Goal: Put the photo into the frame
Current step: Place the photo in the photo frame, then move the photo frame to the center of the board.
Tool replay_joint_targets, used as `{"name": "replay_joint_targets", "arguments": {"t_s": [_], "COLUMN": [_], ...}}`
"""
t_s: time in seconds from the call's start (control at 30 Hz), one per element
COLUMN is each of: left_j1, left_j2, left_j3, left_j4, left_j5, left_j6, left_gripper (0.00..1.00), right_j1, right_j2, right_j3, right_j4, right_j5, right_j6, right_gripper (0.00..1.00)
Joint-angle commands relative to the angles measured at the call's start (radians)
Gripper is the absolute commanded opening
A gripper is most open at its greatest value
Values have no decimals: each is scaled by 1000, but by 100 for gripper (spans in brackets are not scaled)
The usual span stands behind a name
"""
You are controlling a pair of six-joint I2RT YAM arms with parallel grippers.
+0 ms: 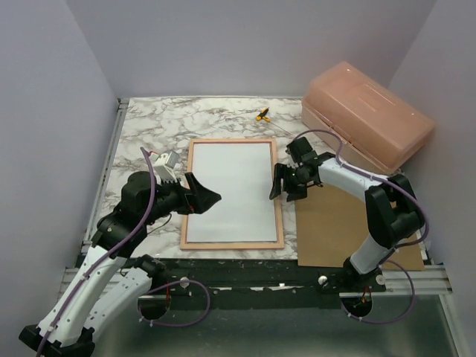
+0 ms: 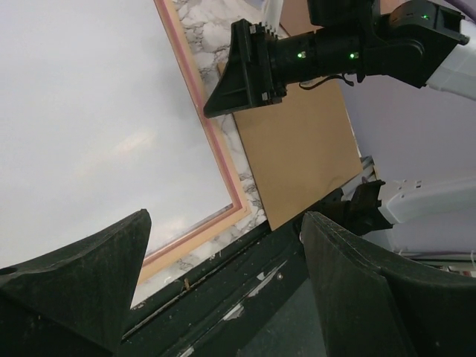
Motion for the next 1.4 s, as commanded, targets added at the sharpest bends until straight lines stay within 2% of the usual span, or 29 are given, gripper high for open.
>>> {"name": "replay_joint_targets", "arguments": {"t_s": [0.0, 0.07, 0.23, 0.33, 0.7, 0.87, 1.0, 1.07, 1.2, 1.37], "left_j1": [6, 6, 6, 6, 6, 6, 7, 6, 3, -27], "left_j2": [-4, -8, -12, -1, 32, 42, 65, 82, 126, 212], "left_j3": [-15, -22, -37, -42, -49, -50, -65, -86, -144, -185], "left_j4": [38, 40, 47, 55, 60, 57, 81, 114, 216, 321], "left_j5": [44, 44, 46, 52, 57, 57, 70, 95, 156, 195], "left_j6": [-29, -31, -34, -34, -22, -20, -35, -58, -125, -184], "left_gripper": [85, 85, 85, 85, 85, 86, 86, 86, 86, 86], "right_j1": [46, 57, 67, 69, 93, 103, 103, 103, 103, 103], "right_j2": [56, 76, 112, 155, 310, 290, 202, 138, -25, -278], "right_j3": [-35, -43, -34, 9, 213, 205, 161, 129, 57, -59], "right_j4": [66, 80, 118, 121, 94, 107, 120, 128, 129, 108], "right_j5": [10, 16, 1, -4, -5, -8, 24, 36, 59, 113], "right_j6": [47, 57, 77, 79, 72, 88, 105, 120, 156, 212], "right_gripper": [66, 63, 36, 28, 26, 31, 49, 57, 67, 71]}}
